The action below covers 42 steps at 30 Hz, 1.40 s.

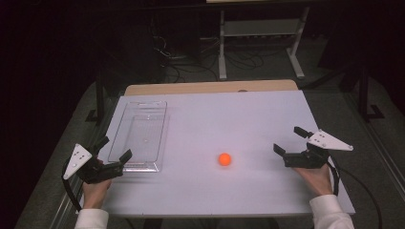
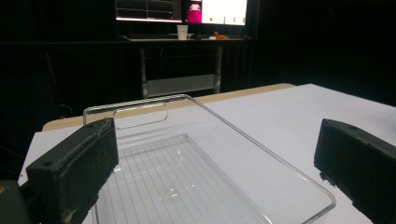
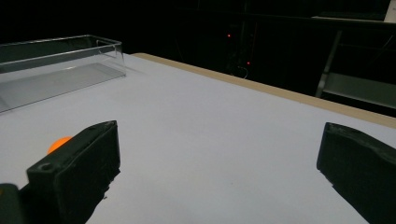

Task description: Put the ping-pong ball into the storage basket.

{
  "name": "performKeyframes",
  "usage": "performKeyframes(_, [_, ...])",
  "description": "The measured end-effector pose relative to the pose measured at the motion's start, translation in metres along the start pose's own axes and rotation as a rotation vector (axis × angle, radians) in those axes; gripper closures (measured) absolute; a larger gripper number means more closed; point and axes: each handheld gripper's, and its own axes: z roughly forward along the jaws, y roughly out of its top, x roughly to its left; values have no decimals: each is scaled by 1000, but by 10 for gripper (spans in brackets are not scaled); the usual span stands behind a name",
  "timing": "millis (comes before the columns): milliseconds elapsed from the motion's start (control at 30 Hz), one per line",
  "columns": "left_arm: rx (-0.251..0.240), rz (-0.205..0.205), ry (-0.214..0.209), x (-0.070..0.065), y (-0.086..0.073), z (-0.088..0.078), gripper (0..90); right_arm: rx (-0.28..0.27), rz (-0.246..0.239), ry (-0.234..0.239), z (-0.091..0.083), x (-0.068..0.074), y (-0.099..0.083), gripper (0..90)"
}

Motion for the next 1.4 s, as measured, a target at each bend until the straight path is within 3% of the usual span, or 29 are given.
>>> performKeyframes(333, [-8,5,2,1,6,-4,0,8,-10,-2,0,1,0,0])
performKeyframes(1000, [79,45,-35,-3,11,4,0,7,-23,-17,0,2,0,0])
performKeyframes(1400, [93,74,-59,-5,25,10,0,14,-22,-15,1,3,0,0])
